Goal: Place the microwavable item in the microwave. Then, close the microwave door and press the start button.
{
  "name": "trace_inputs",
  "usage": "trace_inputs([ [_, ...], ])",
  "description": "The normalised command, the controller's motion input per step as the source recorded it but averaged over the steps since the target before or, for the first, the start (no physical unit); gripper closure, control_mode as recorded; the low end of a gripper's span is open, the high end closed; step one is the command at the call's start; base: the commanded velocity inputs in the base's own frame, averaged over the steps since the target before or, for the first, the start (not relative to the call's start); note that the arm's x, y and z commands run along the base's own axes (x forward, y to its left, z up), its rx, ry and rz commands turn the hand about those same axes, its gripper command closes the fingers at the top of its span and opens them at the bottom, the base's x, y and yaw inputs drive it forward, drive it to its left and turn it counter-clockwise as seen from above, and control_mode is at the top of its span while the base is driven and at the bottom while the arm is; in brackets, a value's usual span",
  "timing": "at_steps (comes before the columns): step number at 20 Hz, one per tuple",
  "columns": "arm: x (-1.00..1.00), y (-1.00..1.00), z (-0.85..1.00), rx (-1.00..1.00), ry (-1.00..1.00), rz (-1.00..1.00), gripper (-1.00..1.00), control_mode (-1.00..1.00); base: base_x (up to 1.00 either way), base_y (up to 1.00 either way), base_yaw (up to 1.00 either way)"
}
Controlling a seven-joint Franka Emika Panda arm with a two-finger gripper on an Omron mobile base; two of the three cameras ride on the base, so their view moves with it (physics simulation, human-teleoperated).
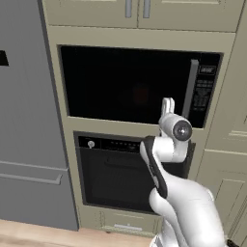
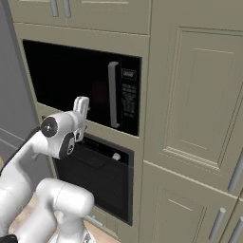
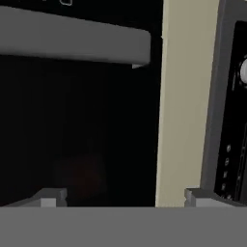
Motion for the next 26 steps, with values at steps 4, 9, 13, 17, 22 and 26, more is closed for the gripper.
trace_inputs([
  [4,-1.00,0.00,0.55,0.13,0.00,0.00,-1.00,-1.00,0.00,0.00,0.00],
  [9,-1.00,0.00,0.57,0.17,0.00,0.00,-1.00,-1.00,0.00,0.00,0.00],
  [13,-1.00,0.00,0.70,0.20,0.09,0.00,-1.00,-1.00,0.00,0.00,0.00],
  [17,-1.00,-0.28,-0.06,0.22,0.00,0.01,-1.00,-1.00,0.00,0.00,0.00],
  [22,-0.81,-0.30,-0.68,0.12,-0.10,0.00,-1.00,-1.00,0.00,0.00,0.00],
  [26,0.02,-0.58,-0.30,0.10,-0.04,0.00,-1.00,-1.00,0.00,0.00,0.00],
])
